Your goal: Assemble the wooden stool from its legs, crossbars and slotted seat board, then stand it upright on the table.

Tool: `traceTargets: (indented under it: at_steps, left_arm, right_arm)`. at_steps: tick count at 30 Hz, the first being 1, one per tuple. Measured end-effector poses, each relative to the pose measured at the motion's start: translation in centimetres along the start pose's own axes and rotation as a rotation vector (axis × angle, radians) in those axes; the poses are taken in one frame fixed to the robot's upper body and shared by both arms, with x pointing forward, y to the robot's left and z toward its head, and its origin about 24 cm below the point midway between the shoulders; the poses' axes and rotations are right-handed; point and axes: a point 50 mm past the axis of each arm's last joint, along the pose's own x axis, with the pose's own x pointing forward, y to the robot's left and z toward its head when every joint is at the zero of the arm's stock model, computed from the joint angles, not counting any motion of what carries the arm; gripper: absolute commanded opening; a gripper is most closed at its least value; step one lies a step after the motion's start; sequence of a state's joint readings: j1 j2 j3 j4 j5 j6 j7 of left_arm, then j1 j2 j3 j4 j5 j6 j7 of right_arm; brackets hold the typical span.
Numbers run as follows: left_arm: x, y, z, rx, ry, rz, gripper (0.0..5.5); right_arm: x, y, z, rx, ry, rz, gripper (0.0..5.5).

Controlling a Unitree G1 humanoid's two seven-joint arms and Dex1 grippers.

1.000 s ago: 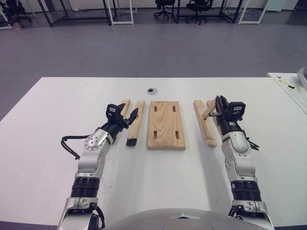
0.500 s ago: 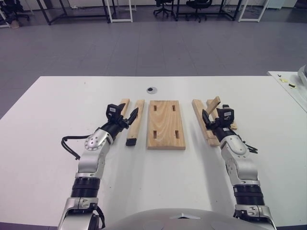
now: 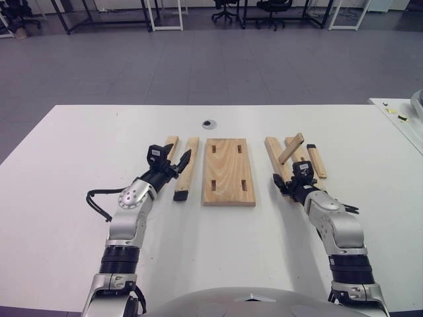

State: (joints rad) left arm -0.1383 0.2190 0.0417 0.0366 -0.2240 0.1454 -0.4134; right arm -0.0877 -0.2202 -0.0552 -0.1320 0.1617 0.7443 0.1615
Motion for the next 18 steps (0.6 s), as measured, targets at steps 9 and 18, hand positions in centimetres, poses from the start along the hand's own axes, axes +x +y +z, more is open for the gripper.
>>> traceTargets:
  at_steps: [9,18]
  left_arm:
    - [0.0,0.0,0.0,0.0,0.0,0.001,3.33]
    - [0.0,0.0,0.0,0.0,-0.001,0.001,3.33]
  right_arm:
    - [-0.18,0.44,-0.27,-0.009,0.034,0.027,2.07]
    - [-0.16,0.11,-0.24,-0.041,0.029,0.024,2.07]
